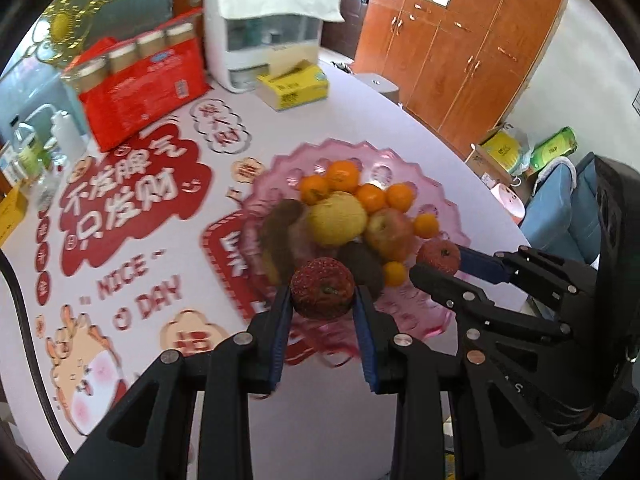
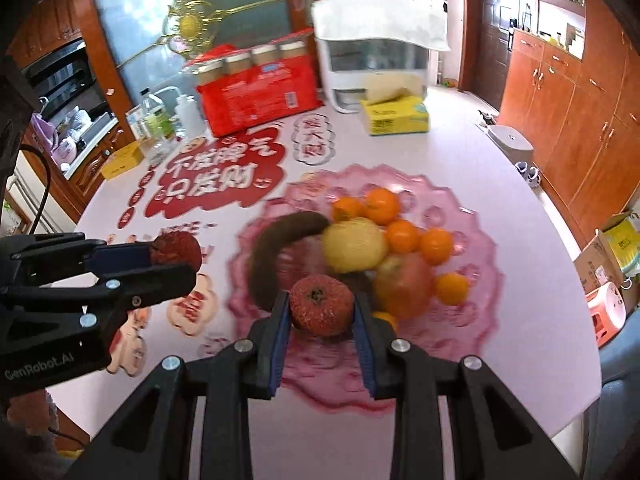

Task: Organize fruits
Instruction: 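Carry both red lychees in the grippers over the pink bowl, then lower both lychees into the bowl and open both grippers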

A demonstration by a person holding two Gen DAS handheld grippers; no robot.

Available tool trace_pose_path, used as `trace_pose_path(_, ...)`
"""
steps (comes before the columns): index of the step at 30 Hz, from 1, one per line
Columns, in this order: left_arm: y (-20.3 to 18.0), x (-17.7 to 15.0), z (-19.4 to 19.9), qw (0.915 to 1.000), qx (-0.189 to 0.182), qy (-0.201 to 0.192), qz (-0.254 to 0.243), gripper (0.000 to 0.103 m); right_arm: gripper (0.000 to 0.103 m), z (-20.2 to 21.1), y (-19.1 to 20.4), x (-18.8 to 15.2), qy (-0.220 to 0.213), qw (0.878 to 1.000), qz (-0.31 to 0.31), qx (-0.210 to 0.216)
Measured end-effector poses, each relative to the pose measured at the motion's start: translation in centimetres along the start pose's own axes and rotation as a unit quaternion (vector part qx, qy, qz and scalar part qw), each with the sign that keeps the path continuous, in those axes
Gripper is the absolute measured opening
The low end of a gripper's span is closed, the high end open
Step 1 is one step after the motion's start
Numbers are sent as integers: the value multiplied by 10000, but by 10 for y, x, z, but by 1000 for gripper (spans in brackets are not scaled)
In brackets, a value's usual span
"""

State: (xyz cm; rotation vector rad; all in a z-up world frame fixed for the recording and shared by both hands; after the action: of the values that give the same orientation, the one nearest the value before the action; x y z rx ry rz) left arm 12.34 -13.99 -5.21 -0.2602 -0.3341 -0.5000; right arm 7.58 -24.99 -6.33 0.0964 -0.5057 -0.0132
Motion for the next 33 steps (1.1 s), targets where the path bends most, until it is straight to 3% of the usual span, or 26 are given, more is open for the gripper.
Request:
trace_pose_path(9,-46,14,-71,9987,-50,497,136,29,30,-34,-67,-4,487,9987,90,-72)
trace_pose_path(16,-60,10,-108,9957,-30,898,210,30,31,-56,-93,-9,861,9961,142,93)
trace_pose_path(25,-64,5,-108,9956,134,872,314,34,32,-67,-95,-8,1025,9936,312,348)
trace_pose_path(27,-62,4,-106,9955,163,859,357,36,34,-68,-93,-8,1043,9932,337,396)
trace_pose_path(29,-59,2,-102,9956,175,827,417,36,43,-68,-92,-8,1027,9933,330,418)
trace_pose_path(33,-57,-3,-95,9957,187,768,484,39,46,-65,-90,-7,967,9935,302,511)
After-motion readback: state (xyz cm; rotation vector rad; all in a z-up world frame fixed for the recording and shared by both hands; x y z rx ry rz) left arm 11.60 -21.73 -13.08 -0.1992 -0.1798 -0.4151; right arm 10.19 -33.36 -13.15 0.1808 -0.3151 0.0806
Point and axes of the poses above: each gripper's, at about its wrist camera, not at the fingertips, and z roughly against the way its jaws point, y to its left, x to its top, the point moved 1 cm from there along -z, roughly the way its jaws point, and after that the axes turned 7 degrees about y, right-handed, at the moved point
